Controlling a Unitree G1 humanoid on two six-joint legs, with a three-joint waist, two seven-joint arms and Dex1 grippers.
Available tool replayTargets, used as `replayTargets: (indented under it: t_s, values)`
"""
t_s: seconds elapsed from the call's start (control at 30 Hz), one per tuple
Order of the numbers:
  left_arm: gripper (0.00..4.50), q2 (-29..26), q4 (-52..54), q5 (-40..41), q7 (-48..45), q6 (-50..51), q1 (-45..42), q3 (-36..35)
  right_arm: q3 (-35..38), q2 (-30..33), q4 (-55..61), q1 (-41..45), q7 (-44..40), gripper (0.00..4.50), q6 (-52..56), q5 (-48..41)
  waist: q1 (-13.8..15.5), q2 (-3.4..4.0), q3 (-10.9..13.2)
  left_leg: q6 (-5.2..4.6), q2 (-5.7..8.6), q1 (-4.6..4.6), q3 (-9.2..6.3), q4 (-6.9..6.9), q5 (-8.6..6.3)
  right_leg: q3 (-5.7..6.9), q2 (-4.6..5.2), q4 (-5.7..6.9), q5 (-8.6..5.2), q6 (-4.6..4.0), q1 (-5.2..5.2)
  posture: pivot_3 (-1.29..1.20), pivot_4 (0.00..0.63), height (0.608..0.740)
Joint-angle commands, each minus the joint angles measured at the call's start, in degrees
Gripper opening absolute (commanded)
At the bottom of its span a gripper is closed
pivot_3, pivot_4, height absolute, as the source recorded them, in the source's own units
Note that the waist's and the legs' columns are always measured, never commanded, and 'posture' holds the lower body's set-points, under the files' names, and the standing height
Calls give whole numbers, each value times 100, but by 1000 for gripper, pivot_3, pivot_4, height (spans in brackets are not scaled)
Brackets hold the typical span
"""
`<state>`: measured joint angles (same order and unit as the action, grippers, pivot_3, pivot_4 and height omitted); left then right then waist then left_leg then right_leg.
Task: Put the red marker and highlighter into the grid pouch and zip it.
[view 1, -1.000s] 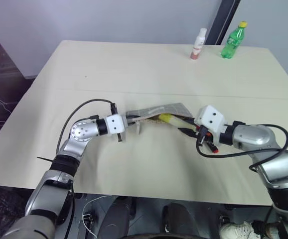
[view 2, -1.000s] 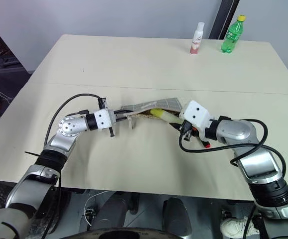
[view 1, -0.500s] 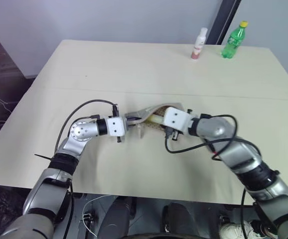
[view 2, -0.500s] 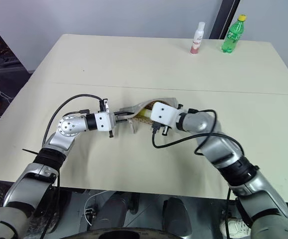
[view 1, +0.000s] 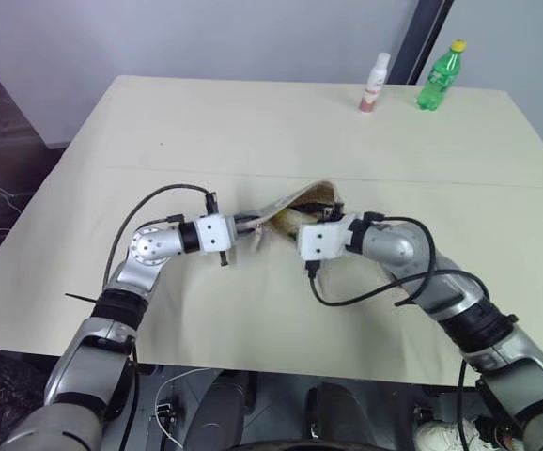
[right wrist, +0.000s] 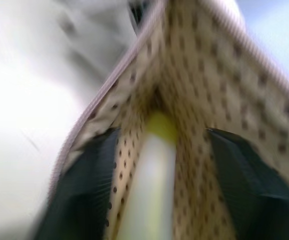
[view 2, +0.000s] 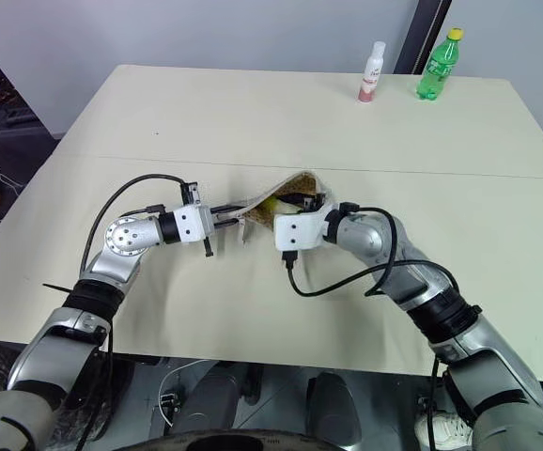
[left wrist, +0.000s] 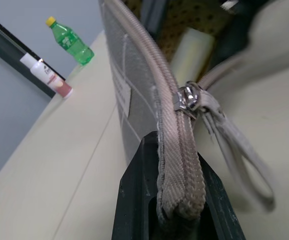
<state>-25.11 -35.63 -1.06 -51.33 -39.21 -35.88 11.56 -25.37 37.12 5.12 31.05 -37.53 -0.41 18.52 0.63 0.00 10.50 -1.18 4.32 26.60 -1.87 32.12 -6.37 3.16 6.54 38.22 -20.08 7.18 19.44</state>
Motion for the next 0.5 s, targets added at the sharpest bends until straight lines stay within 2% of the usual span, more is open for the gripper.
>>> replayTargets:
  t_s: [0.03,0.17,0.27,0.37,0.5]
  values:
    - [0,15,41,108,26,-169,-138,-84,732,-7,774,-314,-251,4480,166,-783,19,0,0,-2,0,1,-1,0,-2,0,0,0,0,0,-1,0,150,740]
    - [0,-13,-66,132,31,-154,-166,-123,1790,-20,2046,-1299,-714,4480,1017,-2584,20,-1,0,-10,1,0,-4,0,-9,0,4,-3,0,0,-6,0,150,740]
    - [0,-93,-174,137,-15,-228,-150,-135,2431,62,2712,-1908,-751,4480,1762,-3440,1,-1,0,-10,0,-2,-5,-3,-11,0,10,-5,0,0,-7,0,150,740]
    - [0,-139,-263,139,39,-260,-146,-176,3013,46,3073,-2296,-438,4480,2400,-3828,-1,0,0,-10,-7,-8,-4,-6,-12,-2,15,-5,0,-1,-8,0,150,740]
    - [0,-176,-395,108,112,-326,-173,-201,3511,310,3190,-2958,120,4480,3189,-3379,25,0,-1,-9,-6,-5,-3,-8,-12,-3,20,-10,-1,-3,-5,0,150,740]
